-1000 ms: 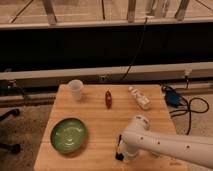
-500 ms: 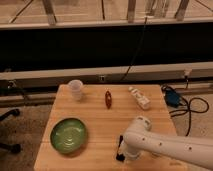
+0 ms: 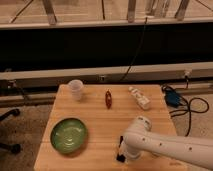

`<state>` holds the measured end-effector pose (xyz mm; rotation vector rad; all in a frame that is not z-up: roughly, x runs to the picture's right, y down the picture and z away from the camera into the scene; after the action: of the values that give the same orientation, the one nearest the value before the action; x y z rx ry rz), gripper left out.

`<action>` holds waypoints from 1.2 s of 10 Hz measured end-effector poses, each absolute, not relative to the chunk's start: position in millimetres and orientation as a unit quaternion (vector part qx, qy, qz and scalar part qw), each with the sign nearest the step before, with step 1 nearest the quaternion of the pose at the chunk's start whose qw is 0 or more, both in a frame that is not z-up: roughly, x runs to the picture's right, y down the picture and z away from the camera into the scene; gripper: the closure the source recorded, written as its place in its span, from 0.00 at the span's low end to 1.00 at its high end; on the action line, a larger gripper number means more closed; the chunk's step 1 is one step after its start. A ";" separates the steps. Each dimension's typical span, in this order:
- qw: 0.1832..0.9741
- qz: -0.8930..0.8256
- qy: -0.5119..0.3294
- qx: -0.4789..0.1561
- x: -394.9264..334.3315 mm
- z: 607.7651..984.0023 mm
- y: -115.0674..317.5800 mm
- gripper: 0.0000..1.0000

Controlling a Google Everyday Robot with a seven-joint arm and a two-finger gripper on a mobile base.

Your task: Place the eraser on the white sponge

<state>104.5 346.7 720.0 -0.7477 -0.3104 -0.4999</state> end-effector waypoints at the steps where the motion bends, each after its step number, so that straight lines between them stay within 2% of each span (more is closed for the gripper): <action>1: 0.888 -0.241 -0.149 -0.361 104.8 719.4 348.1 0.20; 6: 0.888 -0.242 -0.151 -0.359 104.4 719.2 344.6 0.20; 12: 0.872 -0.294 -0.214 -0.327 81.8 708.4 291.1 0.20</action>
<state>81.8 291.1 708.4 -0.6834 -0.4464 -0.6138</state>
